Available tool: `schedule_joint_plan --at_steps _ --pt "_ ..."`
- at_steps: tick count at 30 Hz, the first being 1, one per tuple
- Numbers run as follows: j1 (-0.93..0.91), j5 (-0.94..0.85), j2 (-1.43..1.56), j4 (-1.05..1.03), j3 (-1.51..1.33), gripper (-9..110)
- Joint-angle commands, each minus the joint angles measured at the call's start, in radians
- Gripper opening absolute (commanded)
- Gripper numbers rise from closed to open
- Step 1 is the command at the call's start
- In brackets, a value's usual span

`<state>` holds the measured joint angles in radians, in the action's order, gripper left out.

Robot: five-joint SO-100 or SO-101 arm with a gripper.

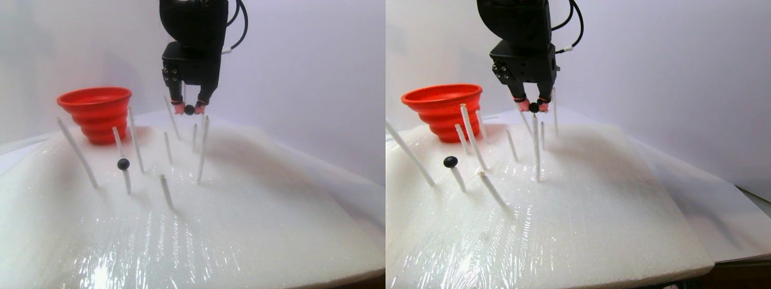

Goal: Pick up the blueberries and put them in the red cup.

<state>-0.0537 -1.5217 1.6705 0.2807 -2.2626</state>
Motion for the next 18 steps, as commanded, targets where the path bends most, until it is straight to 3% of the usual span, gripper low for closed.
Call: schedule_joint_plan --at_steps 1,18 --pt "0.012 -0.002 0.127 -0.011 0.0 13" --pt "0.141 0.018 0.293 -0.138 -0.006 13"
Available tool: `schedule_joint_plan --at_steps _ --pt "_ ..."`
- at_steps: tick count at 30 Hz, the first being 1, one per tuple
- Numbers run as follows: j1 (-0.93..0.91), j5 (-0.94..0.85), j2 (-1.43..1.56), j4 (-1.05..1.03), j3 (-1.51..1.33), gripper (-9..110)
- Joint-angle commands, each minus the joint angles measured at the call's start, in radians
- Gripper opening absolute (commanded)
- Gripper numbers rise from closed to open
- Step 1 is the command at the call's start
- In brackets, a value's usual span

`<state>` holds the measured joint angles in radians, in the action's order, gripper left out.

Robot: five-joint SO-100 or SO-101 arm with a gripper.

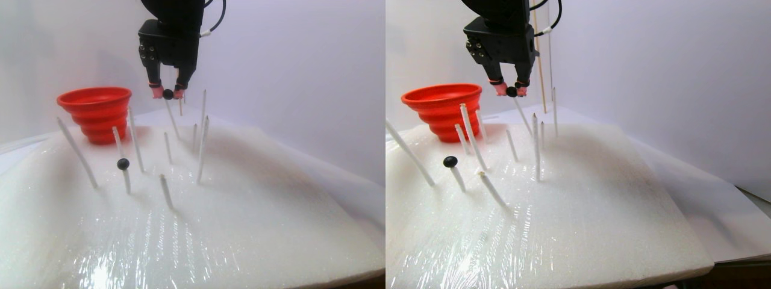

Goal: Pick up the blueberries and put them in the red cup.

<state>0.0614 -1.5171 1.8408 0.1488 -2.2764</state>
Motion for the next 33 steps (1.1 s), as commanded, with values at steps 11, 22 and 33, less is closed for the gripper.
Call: schedule_joint_plan --at_steps 11,22,33 --pt "0.115 0.026 0.132 -0.025 0.017 13" --pt "0.193 0.041 0.098 -0.021 0.067 13" --pt "0.273 0.044 0.028 0.011 0.135 13"
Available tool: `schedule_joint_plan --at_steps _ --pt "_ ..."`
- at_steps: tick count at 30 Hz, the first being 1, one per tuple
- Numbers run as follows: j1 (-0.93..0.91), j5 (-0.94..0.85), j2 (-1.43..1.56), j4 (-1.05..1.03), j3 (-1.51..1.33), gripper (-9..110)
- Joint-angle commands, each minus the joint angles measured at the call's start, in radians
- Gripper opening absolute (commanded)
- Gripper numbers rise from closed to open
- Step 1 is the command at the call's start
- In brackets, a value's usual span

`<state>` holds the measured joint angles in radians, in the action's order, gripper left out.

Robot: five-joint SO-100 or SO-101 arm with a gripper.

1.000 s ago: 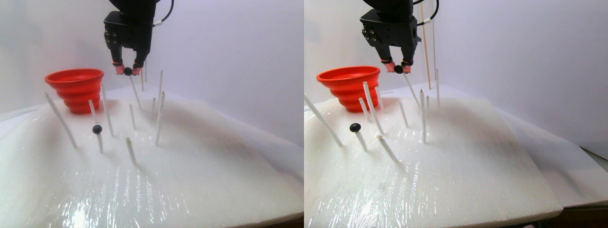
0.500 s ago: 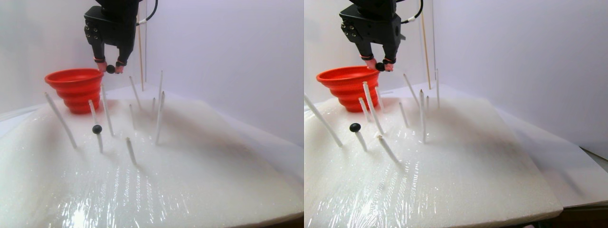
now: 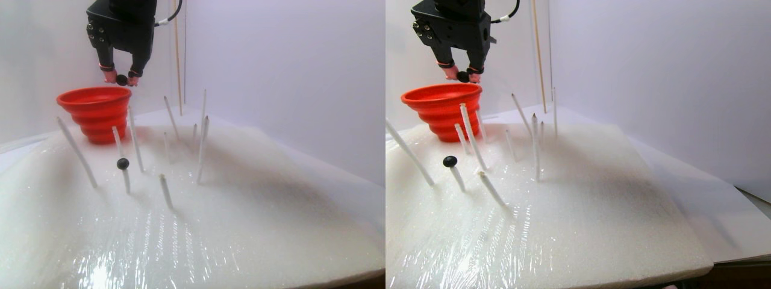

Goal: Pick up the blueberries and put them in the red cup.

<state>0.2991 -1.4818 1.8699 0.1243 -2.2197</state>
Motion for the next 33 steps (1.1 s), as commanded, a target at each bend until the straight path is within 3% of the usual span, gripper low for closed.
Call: schedule_joint_plan --at_steps 1,33 --pt "0.04 0.008 -0.009 0.04 0.081 13" --pt "0.137 0.005 -0.221 0.21 0.21 14"
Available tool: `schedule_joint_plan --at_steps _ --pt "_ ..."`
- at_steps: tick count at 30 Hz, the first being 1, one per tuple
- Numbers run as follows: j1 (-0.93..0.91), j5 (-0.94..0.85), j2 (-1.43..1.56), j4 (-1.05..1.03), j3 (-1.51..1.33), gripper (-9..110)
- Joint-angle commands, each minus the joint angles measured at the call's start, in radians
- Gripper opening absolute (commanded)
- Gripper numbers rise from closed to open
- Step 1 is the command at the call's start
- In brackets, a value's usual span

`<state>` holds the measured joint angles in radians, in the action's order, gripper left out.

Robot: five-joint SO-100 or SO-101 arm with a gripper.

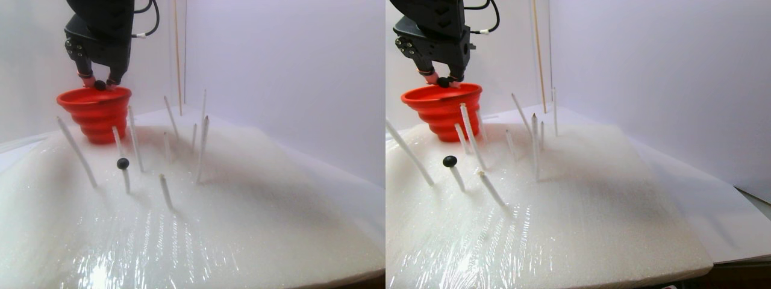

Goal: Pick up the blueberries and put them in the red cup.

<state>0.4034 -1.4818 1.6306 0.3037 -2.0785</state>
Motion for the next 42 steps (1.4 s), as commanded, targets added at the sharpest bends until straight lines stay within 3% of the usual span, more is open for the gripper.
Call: schedule_joint_plan --at_steps 1,18,42 --pt "0.032 0.003 0.012 0.04 0.071 14" --pt "0.018 0.009 -0.028 0.097 0.083 20" --pt "0.005 -0.035 0.238 -0.017 -0.074 20"
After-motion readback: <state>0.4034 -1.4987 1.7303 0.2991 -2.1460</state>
